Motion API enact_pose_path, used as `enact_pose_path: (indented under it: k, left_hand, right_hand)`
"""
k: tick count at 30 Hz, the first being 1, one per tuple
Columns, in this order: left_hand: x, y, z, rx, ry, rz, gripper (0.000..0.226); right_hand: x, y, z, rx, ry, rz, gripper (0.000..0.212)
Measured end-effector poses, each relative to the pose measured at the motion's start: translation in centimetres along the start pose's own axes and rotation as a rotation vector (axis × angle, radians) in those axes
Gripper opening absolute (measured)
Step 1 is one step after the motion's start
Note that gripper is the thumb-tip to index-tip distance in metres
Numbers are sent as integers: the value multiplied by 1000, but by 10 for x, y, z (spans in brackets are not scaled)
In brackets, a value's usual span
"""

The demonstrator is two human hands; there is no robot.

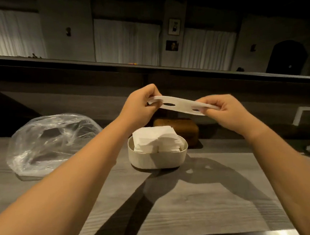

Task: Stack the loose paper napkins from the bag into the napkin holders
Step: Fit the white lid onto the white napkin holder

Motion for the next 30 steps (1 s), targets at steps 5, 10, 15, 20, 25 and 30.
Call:
enact_pose_path:
  k: [5,10,15,20,25,30]
  left_hand:
    - [16,5,63,-259,79,-15,23]
    - [50,-8,107,-448,108,129,34]
    - [48,-9,113,-464,95,217,36]
    - [35,-5,109,-596,55,368,48]
    - [35,11,109,-459,156,534,49]
    - [16,-6,85,-232,248,288,34]
  right_hand:
    - [-19,-66,-9,386,38,135,52]
    - [-21,-116,-21,717,22,304,61]
    - [-23,-125,-33,781,55,331,70]
    - [-19,-121,-39,702,84,368,66]
    - [-6,-105,-41,353,10,487,46]
    - [-38,-116,-30,398,-25,244,41]
Point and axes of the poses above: each hand's wrist, its own x-axis away from the middle knuckle, its own y-axis out of the back of the hand, z = x × y, the point moved 2 cm from there along -x, towards the middle knuckle
